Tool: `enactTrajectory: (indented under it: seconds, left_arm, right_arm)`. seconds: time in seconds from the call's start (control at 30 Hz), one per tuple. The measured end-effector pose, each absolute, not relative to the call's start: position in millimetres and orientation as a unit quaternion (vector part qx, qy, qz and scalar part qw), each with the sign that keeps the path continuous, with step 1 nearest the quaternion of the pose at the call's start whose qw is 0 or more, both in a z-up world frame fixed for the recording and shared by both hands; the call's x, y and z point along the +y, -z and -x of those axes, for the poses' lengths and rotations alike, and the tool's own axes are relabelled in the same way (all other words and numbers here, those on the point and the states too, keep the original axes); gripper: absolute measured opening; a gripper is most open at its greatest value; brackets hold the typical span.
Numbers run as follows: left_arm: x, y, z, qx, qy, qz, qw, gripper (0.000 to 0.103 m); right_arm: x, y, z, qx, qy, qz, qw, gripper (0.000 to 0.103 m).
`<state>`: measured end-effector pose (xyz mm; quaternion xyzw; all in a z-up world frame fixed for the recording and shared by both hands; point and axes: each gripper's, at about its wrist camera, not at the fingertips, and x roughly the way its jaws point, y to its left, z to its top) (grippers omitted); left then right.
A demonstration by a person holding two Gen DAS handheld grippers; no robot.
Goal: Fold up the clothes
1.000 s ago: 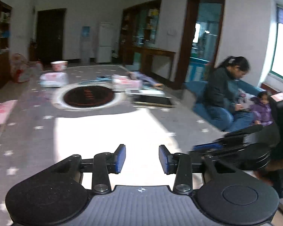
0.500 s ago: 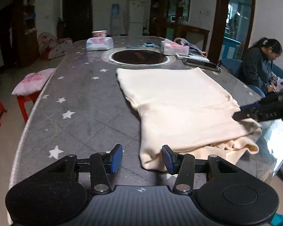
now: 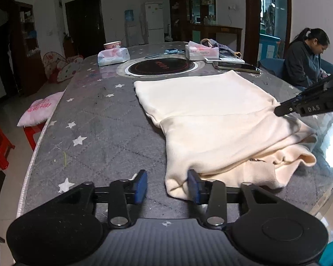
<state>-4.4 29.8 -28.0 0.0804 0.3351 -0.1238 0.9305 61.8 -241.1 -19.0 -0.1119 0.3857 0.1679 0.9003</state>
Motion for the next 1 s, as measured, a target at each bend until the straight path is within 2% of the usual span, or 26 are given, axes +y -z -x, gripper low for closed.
enactTrajectory:
  seconds: [0.1, 0.33, 0.47, 0.6, 0.73, 1.0]
  left_arm:
    - [35, 19, 7, 0.333, 0.126, -0.078, 0.931, 0.04]
    - [30, -13, -7, 0.301, 0.141, -0.048, 0.942, 0.04]
    - [8, -8, -35, 0.315, 0.16, -0.045, 0.934, 0.04]
    - [-13, 8, -58, 0.328, 0.157, -0.068, 0.929, 0.036]
    - [-8, 25, -75, 0.356, 0.131, -0.066, 0.923, 0.036]
    - [2, 11, -55, 0.34, 0.144, -0.07, 0.927, 0.038]
  right_arm:
    - [-243, 9, -56, 0.372, -0.174, 0.114, 0.905, 0.015]
    - [-227, 4, -53, 0.362, -0.222, 0.128, 0.896, 0.015]
    - [-221, 13, -58, 0.371, -0.228, 0.12, 0.892, 0.016]
    - [-217, 17, -60, 0.375, -0.237, 0.128, 0.887, 0.021]
    - [-226, 20, -63, 0.383, -0.231, 0.118, 0.886, 0.022]
    - [-232, 21, -55, 0.388, -0.238, 0.132, 0.881, 0.025]
